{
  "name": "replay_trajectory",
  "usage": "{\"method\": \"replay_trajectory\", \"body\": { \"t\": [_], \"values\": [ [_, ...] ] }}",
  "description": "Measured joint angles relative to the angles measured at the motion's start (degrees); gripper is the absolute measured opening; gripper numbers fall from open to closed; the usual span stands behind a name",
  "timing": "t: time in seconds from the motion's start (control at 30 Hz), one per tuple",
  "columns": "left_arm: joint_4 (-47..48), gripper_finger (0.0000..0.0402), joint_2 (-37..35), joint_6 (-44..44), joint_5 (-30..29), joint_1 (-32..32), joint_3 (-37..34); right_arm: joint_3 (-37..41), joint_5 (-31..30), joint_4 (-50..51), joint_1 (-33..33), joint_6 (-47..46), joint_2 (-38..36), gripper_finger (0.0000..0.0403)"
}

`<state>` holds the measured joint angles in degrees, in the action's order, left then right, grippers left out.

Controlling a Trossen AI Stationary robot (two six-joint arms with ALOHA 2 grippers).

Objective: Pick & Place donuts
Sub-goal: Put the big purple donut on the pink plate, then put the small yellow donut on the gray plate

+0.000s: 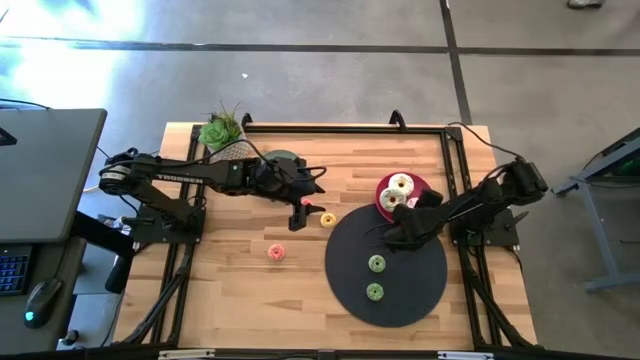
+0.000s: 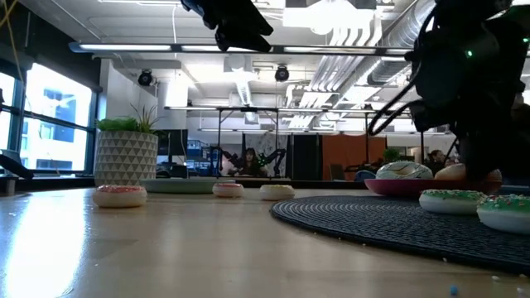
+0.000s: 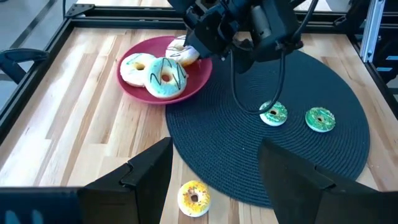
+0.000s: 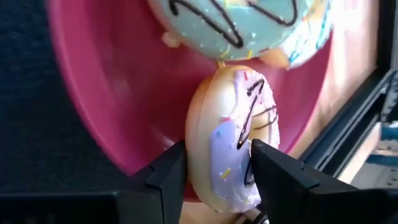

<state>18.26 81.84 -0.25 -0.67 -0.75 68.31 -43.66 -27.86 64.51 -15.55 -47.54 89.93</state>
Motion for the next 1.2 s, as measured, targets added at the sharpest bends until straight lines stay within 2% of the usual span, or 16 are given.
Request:
{"method": "replay_trajectory", "body": {
  "t": [0.23, 0.5, 0.67, 0.83, 0.93, 1.07, 1.2],
  "values": [
    [0.04, 0.0227, 0.00, -0.23, 0.17, 0.02, 0.00, -4.94, -0.32, 1.74, 0.02, 3.19, -0.02, 0.0168],
    [3.45, 0.0227, 0.00, -2.97, 3.32, 0.02, 0.00, -7.59, -0.44, 1.95, 0.02, 5.47, -0.02, 0.0168],
    [7.13, 0.0227, -0.06, -2.89, 2.89, 0.02, 0.00, -14.83, 0.76, 1.91, -0.30, 7.21, -0.02, 0.0168],
    [10.41, 0.0227, -3.74, -1.74, 0.20, 0.02, 0.00, -23.94, -4.20, -0.67, -2.49, 18.03, -0.04, 0.0168],
    [12.76, 0.0227, -6.86, -1.38, -0.81, 0.02, -0.04, -25.97, -6.14, -5.74, -3.32, 24.46, -0.09, 0.0168],
    [17.11, 0.0227, -12.29, -1.32, -1.93, 0.02, 0.00, -24.65, -1.51, -15.41, -3.16, 33.06, -0.09, 0.0168],
    [22.55, 0.0227, -16.49, -1.31, -3.24, 0.02, -0.02, -20.74, 8.34, -28.79, -1.85, 40.10, -0.09, 0.0168]
  ]
}}
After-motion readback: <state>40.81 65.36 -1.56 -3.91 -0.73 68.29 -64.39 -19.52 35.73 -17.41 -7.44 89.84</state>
